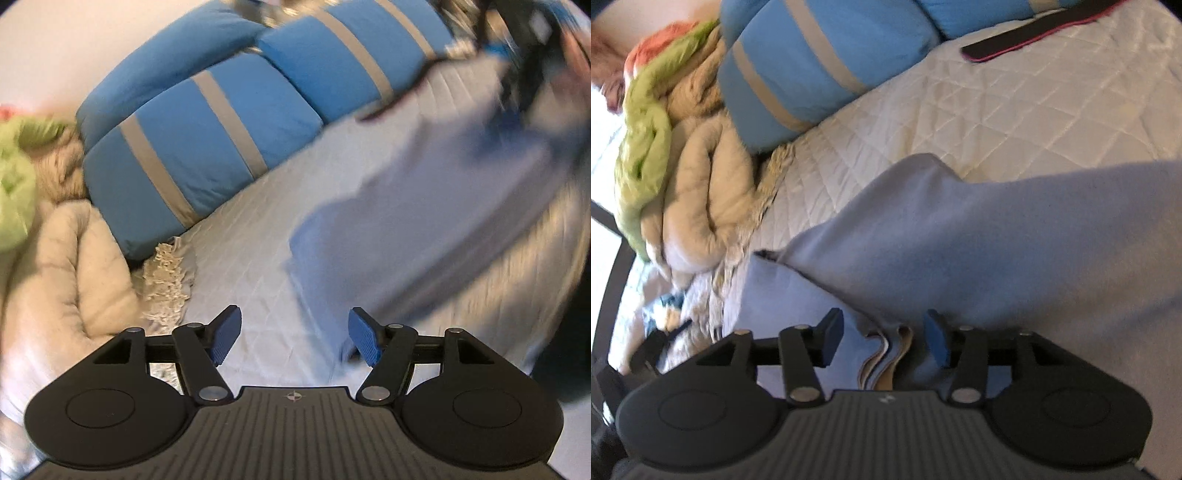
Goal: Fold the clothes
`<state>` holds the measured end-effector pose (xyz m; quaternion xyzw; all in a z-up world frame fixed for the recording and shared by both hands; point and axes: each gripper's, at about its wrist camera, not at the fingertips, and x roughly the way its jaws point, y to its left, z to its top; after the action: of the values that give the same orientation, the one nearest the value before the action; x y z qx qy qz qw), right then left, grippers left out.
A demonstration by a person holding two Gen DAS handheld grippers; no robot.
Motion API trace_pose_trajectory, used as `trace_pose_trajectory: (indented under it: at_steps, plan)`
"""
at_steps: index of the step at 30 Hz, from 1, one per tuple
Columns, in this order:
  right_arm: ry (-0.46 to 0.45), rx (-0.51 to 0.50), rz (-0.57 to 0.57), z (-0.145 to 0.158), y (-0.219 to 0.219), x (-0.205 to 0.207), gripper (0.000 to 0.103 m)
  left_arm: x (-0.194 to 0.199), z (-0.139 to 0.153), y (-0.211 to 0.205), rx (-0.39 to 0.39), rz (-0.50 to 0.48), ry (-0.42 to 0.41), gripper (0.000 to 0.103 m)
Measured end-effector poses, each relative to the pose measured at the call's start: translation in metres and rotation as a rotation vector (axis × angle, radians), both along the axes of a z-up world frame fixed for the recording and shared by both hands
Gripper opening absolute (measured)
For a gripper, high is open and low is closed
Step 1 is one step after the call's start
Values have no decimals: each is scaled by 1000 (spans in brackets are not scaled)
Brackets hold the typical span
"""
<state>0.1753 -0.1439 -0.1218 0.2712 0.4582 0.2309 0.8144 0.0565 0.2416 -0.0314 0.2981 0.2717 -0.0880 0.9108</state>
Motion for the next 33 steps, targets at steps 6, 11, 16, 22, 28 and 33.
trace_pose_trajectory:
  at_steps: [6,11,16,22,28,33]
  plan:
    - [-75,-106,100,5,20,-5,58,55,18,-14,-129,-11,23,63]
    - [-125,-181,131,5,32,-7,9,109,-7,-35,-111,12,94,63]
    - [-123,-202,124,8,32,-8,6,149,-31,-18,-227,202,187,68]
    - [-87,-207,108,5,29,-7,11,164,-39,25,-445,454,252,87]
    - [-137,-283,110,10,29,-14,43,158,-30,26,-356,458,214,87]
    - [-199,-351,112,18,22,-24,75,146,-17,59,-508,385,294,85]
